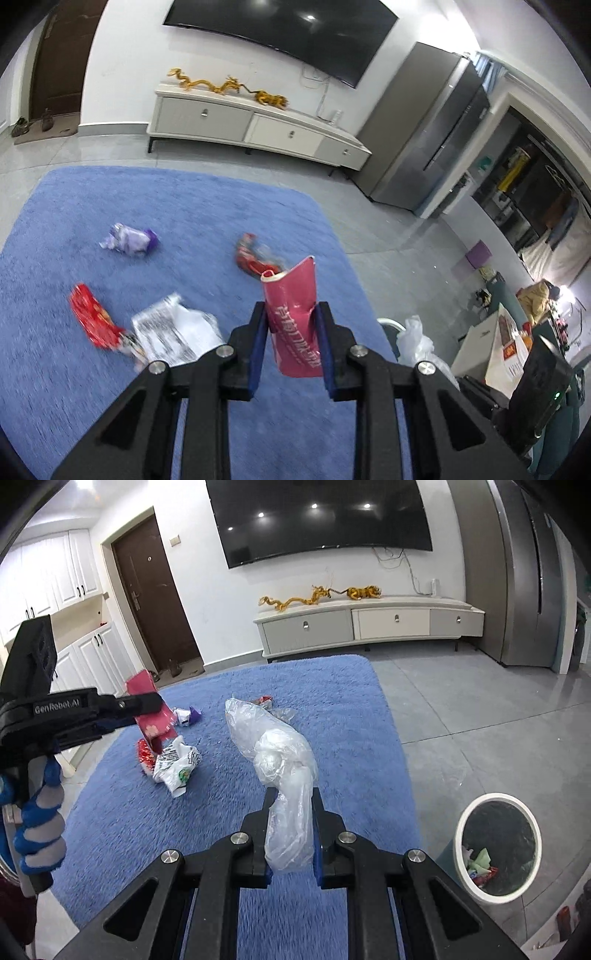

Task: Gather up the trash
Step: 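Carry pink wrapper and clear plastic bag toward the trash bin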

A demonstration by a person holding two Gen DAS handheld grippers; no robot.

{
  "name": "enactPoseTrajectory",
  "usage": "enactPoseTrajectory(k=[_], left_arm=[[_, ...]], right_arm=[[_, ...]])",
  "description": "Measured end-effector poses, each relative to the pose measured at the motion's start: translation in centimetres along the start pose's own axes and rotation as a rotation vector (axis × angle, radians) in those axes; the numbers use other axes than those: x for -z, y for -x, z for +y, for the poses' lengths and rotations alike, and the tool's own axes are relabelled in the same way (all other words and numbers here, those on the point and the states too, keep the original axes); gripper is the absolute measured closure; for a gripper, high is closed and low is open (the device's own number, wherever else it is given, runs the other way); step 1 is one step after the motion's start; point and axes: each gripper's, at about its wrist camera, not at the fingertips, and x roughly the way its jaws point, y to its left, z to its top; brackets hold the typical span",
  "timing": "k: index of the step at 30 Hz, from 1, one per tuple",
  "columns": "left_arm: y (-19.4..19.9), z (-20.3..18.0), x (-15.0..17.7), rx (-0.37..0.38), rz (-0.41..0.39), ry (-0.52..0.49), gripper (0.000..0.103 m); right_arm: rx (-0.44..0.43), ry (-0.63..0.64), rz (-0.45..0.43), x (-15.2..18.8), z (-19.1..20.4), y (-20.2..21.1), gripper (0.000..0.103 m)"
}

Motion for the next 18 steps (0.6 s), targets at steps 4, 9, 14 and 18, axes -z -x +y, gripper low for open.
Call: enactPoseTrajectory(k=[4,9,14,18], left_arm=[[0.3,-3.2,1.4,0.025,0.017,-0.045,0.079],[-1.0,-7.5,2.7,0.054,0.062,-0.116,0.079],[-4.9,-12.8,3.8,0.083,0.140,-0.192,0.079],[-9.0,-17.2,4.3,0.109,0.207,-0.251,0.079]], right_arm=[[0.027,-0.032,-0.035,1.3,-1.3,2.7,0.089],[0.094,-0.114,-0.059,3.1,-5.1,4.8,0.089],[0.186,-0.209,-0.065,4.9,-10.5,6.4,0.089],[0.241,-0.288,-0.058,6.2,-14.6,6.4,0.089]])
